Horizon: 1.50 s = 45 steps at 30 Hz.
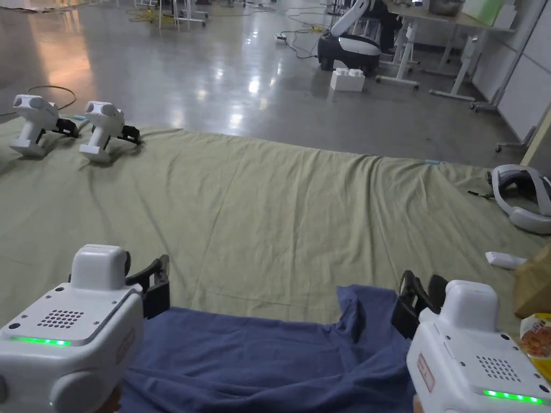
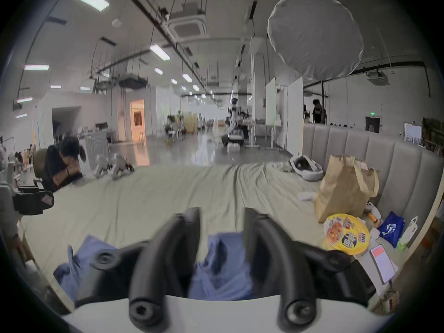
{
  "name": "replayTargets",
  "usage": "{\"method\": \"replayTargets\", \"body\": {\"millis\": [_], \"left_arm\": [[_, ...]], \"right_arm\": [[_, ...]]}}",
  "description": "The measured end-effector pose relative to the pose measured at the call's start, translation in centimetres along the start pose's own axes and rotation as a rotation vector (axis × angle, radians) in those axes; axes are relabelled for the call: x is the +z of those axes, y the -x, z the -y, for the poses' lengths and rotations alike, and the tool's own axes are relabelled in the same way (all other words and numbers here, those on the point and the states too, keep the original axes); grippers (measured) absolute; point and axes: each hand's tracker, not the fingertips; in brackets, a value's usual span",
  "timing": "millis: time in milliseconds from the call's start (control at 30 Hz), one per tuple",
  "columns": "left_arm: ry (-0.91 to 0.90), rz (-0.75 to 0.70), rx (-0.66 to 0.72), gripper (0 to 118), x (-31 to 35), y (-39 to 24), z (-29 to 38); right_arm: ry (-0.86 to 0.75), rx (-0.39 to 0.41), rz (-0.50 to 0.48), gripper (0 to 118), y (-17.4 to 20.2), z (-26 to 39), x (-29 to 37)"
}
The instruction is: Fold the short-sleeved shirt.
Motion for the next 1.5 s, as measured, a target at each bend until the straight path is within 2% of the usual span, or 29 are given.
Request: {"method": "replayTargets", "body": {"millis": [33, 67, 100, 200, 233, 333, 533, 767, 867, 933, 967, 1000, 1033, 1067, 1333, 1433, 1467, 1500], "left_arm": [[-0.019, 0.002, -0.007, 26, -0.1, -0.2, -0.1], [-0.019, -0.015, -0.014, 16, -0.2, -0.5, -0.4], [-0.030, -0.035, -0.019, 15, -0.2, -0.6, -0.5], [-0.060, -0.016, -0.013, 3, -0.2, -0.6, -0.3], [-0.088, -0.051, -0.021, 2, 0.0, -0.6, -0.2], [-0.096, -0.030, -0.020, 2, 0.2, -0.2, -0.2], [-0.010, -0.067, -0.070, 2, -1.6, 2.1, 0.4], [0.306, -0.063, -0.016, 2, -8.7, 7.9, 3.0], [0.476, -0.037, -0.020, 3, -11.3, 8.4, 3.6], [0.574, -0.009, -0.012, 17, -12.7, 8.3, 4.0], [0.598, 0.004, 0.005, 31, -13.3, 8.5, 4.3], [0.638, 0.007, 0.017, 54, -14.2, 8.6, 4.8], [0.679, 0.016, 0.035, 64, -15.0, 8.8, 5.2], [0.706, 0.019, 0.041, 68, -15.6, 8.8, 5.4], [0.861, -0.040, 0.018, 70, -20.7, 9.3, 8.5], [0.836, -0.058, -0.034, 69, -20.6, 8.3, 8.1], [0.813, -0.062, -0.062, 63, -20.2, 8.2, 8.0], [0.783, -0.062, -0.094, 47, -20.0, 7.7, 8.0]], "right_arm": [[0.001, 0.006, 0.024, 23, 0.5, -0.2, -0.2], [-0.005, 0.003, 0.031, 20, 0.9, -0.4, -0.3], [-0.021, -0.008, 0.019, 11, 1.0, -0.5, -0.4], [-0.045, 0.004, 0.023, 7, 1.7, -0.8, -0.6], [-0.051, 0.018, 0.015, 7, 1.8, -0.9, -0.6], [-0.066, 0.037, 0.009, 7, 2.3, -1.0, -0.5], [-0.064, 0.057, -0.003, 7, 2.3, -0.8, -0.8], [0.027, 0.070, -0.006, 7, 1.7, 0.1, -2.2], [0.069, 0.069, 0.004, 7, 1.2, 1.0, -2.9], [0.093, 0.070, 0.009, 7, 0.9, 1.6, -3.3], [0.107, 0.075, 0.013, 7, 0.7, 1.9, -3.4], [0.120, 0.080, 0.019, 7, 0.5, 2.2, -3.6], [0.133, 0.083, 0.023, 7, 0.3, 2.5, -3.8], [0.145, 0.084, 0.026, 7, 0.1, 2.8, -4.0], [0.236, 0.092, 0.065, 7, -1.7, 4.7, -5.1], [0.264, 0.091, 0.077, 7, -2.4, 5.1, -5.4], [0.276, 0.086, 0.081, 7, -2.7, 5.2, -5.6], [0.292, 0.083, 0.080, 8, -3.2, 5.4, -5.9]]}}
